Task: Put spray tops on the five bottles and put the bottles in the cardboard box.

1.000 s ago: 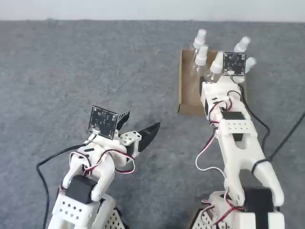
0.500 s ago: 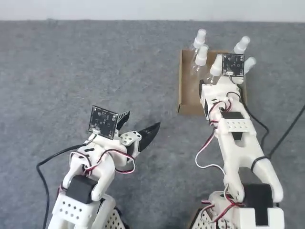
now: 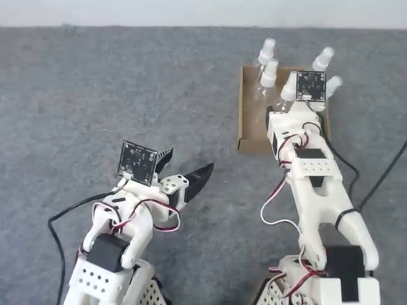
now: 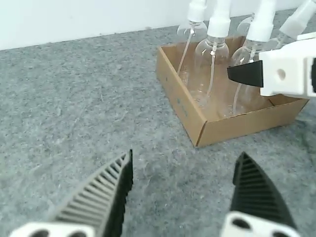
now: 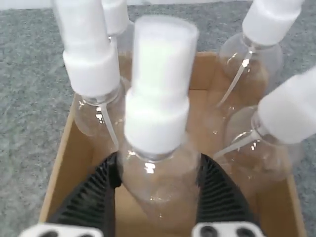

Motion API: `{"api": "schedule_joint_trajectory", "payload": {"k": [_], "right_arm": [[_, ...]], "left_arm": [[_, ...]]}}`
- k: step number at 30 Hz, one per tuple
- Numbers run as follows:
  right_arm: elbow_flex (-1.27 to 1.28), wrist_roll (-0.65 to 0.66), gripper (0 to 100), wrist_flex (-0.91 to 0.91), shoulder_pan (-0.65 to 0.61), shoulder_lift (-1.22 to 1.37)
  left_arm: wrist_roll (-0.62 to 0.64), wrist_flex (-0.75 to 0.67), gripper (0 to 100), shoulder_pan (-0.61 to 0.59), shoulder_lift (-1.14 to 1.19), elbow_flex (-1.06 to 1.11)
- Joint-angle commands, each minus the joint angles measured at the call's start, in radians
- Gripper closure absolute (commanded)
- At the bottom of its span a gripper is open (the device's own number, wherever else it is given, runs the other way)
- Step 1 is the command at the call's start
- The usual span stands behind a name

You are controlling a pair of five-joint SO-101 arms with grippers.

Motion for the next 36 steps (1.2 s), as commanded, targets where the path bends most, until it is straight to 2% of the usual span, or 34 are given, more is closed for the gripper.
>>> {"api": "schedule_joint_trajectory", "payload": {"k": [1, 20, 27, 36], "right_arm": [[-0.003, -0.006, 85.6, -0.015, -0.005, -0.007], [-0.003, -0.006, 84.8, -0.013, -0.024, -0.008], [-0.003, -0.005, 73.0, -0.013, -0.027, -0.008], [-0.003, 0.023, 72.7, -0.013, -0.028, -0.015]], "left_arm": [[0.008, -0.026, 70, -0.003, -0.018, -0.012], [0.008, -0.026, 70, -0.005, -0.018, -0.012], [-0.008, -0.026, 70, -0.005, -0.018, -0.012], [-0.018, -0.026, 70, -0.005, -0.018, -0.012]]}}
